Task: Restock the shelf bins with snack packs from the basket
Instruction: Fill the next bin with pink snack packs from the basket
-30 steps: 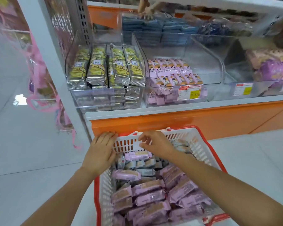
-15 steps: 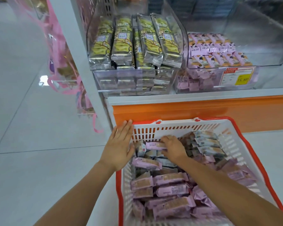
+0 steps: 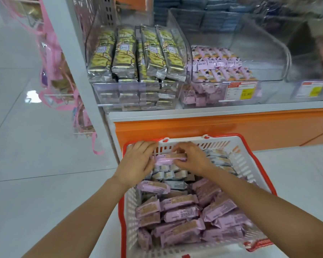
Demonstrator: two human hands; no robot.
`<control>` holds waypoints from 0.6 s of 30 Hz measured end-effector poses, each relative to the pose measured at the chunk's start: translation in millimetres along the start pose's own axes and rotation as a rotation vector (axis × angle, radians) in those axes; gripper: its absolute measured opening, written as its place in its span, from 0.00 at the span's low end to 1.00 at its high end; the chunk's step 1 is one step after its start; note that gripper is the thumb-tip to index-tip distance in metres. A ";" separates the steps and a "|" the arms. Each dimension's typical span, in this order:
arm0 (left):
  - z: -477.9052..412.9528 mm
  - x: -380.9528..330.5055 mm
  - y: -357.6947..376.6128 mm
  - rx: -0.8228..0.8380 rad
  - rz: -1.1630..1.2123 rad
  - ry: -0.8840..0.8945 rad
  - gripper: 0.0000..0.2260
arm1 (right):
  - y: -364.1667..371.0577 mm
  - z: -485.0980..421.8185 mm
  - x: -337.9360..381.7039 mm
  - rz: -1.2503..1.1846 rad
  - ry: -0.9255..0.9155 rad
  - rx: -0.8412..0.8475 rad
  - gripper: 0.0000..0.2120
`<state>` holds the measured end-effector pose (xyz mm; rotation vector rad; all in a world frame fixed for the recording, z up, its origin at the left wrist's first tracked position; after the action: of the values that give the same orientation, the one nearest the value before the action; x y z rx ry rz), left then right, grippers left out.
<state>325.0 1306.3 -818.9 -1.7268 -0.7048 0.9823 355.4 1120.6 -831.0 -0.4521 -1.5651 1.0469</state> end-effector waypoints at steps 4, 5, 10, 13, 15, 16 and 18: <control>-23.3 -30.6 -7.8 0.004 0.239 0.049 0.25 | -49.3 7.4 31.6 -0.152 -0.039 -0.009 0.19; -29.5 -34.1 -10.3 -0.009 0.289 0.030 0.25 | -62.9 10.2 37.3 -0.181 -0.043 -0.028 0.20; -52.2 -63.7 -35.2 -0.018 0.786 -0.171 0.13 | -135.9 36.5 50.4 -0.399 -0.026 -0.283 0.28; -61.0 -88.0 -49.0 -0.016 1.017 -0.227 0.11 | -153.6 55.3 50.4 -0.421 -0.022 -0.400 0.29; -67.4 -102.7 -56.4 -0.019 1.095 -0.224 0.12 | -154.1 64.8 50.8 -0.417 -0.037 -0.374 0.26; -70.1 -109.2 -60.2 -0.028 1.138 -0.215 0.12 | -153.3 68.1 51.4 -0.418 -0.048 -0.354 0.24; -73.6 -120.5 -67.1 -0.044 1.193 -0.191 0.11 | -154.4 73.1 54.2 -0.419 -0.082 -0.344 0.20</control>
<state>327.1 1196.7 -707.5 -2.0895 0.3113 1.9334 310.7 1052.7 -671.3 -0.2938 -1.8234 0.4820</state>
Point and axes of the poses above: each hand's wrist, its own z-axis away from the middle knuckle, its own y-axis out of the palm, x = y × z, the point moved 6 cm from there along -z, towards the middle knuckle, and after that the axes turned 2 degrees about -z, right-handed, at the moved point
